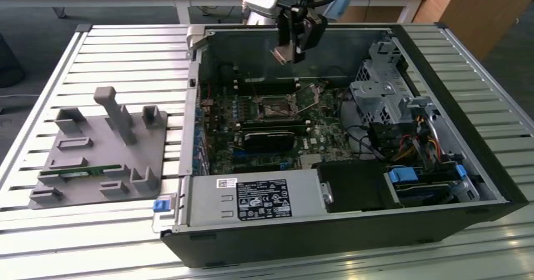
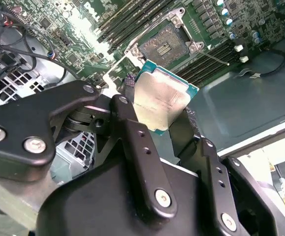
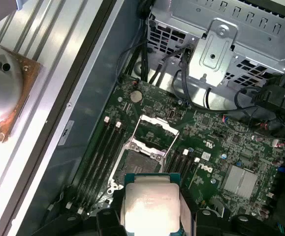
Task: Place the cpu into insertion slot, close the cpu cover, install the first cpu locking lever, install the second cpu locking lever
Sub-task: 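Place the cpu into insertion slot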
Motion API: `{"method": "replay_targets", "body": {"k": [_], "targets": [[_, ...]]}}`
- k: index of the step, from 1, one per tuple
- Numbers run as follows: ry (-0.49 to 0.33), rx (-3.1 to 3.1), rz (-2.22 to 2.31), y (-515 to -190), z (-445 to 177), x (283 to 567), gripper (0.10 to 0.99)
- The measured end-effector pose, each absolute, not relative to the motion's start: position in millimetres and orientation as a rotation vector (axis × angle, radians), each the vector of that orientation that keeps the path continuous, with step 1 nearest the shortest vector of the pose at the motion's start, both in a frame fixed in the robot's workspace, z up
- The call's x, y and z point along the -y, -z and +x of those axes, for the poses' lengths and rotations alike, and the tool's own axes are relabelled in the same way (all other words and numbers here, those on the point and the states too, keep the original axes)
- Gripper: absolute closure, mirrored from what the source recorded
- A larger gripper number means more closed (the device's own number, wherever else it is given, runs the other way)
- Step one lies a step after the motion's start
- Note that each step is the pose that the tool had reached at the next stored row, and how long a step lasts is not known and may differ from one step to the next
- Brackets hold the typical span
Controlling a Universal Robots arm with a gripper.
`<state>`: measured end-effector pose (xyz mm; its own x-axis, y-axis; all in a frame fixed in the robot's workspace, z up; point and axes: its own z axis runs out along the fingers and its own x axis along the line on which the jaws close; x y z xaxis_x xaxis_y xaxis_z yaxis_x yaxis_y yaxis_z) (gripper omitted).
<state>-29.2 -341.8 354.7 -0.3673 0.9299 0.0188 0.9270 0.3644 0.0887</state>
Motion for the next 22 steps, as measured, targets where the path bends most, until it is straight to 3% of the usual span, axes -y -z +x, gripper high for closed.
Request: {"method": "replay_targets", "body": {"k": [22], "targets": [[-0.129, -2.521, 1.808, -351.6, -29.2, 341.8, 0.553]]}}
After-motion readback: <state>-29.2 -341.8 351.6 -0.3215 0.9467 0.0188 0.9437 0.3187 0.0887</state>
